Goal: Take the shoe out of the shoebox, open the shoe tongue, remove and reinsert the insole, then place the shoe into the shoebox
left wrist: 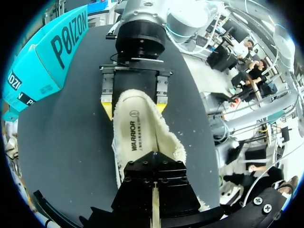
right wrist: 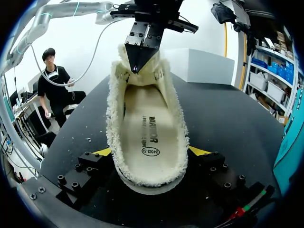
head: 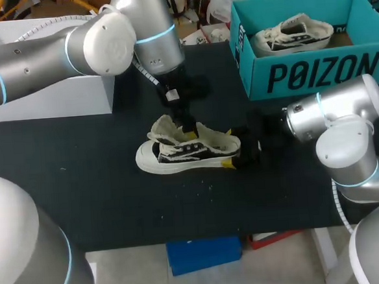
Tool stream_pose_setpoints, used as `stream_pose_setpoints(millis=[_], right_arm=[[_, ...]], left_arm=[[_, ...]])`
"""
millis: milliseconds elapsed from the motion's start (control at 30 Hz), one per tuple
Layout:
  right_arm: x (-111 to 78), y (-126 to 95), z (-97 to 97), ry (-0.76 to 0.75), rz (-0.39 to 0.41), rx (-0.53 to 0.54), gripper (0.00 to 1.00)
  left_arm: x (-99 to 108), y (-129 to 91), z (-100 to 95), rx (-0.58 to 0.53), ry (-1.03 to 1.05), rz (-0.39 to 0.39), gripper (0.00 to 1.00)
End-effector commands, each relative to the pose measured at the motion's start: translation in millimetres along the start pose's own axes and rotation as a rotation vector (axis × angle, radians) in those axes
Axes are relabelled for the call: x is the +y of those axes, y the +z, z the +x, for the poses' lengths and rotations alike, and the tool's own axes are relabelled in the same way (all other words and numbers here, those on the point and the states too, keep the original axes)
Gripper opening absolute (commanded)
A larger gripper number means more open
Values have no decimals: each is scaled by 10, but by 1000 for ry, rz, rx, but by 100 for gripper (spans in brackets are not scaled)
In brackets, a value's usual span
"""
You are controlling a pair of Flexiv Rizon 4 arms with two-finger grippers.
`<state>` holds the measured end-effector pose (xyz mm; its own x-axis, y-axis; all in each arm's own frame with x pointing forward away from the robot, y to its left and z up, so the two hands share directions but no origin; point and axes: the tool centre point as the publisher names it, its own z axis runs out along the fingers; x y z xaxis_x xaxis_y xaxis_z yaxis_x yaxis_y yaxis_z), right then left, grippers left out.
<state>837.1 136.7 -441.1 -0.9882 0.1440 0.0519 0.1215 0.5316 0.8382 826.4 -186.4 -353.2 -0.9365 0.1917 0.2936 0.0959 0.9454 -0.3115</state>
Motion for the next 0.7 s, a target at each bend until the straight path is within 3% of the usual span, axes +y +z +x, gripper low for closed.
stream_pose_setpoints(millis=[33,467,700], right_arm=[[-33,7,-11,2,1,0,0],[-33,7,-11,2,1,0,0],[-33,7,-11,2,1,0,0]], left_arm=[[-25,16,-44,6,1,-4,0],[-34,19,-66,27,29,-8,0],[-51,23,-92,67,43,-58,0]])
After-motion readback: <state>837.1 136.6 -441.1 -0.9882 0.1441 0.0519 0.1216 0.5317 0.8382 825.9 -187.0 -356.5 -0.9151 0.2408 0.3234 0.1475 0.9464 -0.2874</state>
